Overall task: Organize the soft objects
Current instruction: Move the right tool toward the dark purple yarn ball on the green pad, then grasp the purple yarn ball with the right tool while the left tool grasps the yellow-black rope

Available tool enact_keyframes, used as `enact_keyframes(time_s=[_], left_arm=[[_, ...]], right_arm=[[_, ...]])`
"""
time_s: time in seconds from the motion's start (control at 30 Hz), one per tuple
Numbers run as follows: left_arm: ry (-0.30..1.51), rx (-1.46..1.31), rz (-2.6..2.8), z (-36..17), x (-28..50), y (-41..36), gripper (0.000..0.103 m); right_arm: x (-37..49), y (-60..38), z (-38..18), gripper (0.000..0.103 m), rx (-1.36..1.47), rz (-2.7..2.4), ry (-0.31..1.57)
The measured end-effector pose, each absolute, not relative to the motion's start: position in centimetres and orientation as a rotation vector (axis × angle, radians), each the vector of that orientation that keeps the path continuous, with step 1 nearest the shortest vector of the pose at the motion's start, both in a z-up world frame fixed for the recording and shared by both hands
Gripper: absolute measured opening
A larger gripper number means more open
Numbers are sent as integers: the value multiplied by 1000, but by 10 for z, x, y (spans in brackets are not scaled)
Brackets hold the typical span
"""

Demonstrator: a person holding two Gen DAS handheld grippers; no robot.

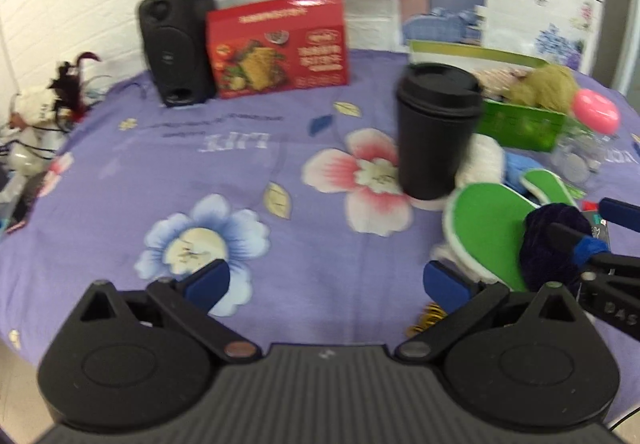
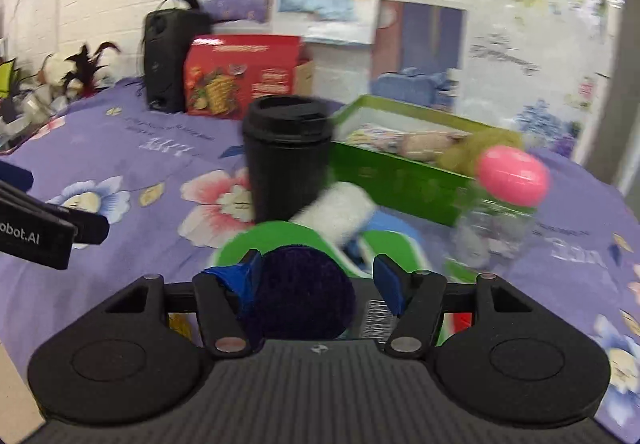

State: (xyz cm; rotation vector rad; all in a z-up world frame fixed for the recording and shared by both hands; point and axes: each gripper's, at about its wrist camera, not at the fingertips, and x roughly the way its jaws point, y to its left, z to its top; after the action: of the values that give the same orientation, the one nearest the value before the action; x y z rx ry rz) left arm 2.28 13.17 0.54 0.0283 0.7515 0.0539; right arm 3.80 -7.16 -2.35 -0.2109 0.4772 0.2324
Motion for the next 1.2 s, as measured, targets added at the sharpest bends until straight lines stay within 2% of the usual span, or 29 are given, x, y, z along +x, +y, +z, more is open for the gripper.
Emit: enact_keyframes(time_s=[0.37, 0.5, 0.67, 0.83, 1.07, 1.2], left_arm=[[912, -30, -168, -25, 13, 66, 103], [909, 30, -100, -35, 21, 45, 103], [997, 30, -63, -63, 39, 39, 103], [992, 29, -59, -63, 44, 41, 103], [992, 36, -81, -62, 44, 43, 103], [986, 40, -90, -62, 44, 42, 103]], right_arm=[[20, -192, -28, 50, -94, -147, 505], [22, -211, -34, 50, 8, -116, 507], [-1, -235, -29, 51, 148, -52, 486], [-16, -221, -30, 52, 141, 50, 526], [14, -180, -41, 53, -10, 109, 598], [27, -182, -47, 55, 9, 111, 624]])
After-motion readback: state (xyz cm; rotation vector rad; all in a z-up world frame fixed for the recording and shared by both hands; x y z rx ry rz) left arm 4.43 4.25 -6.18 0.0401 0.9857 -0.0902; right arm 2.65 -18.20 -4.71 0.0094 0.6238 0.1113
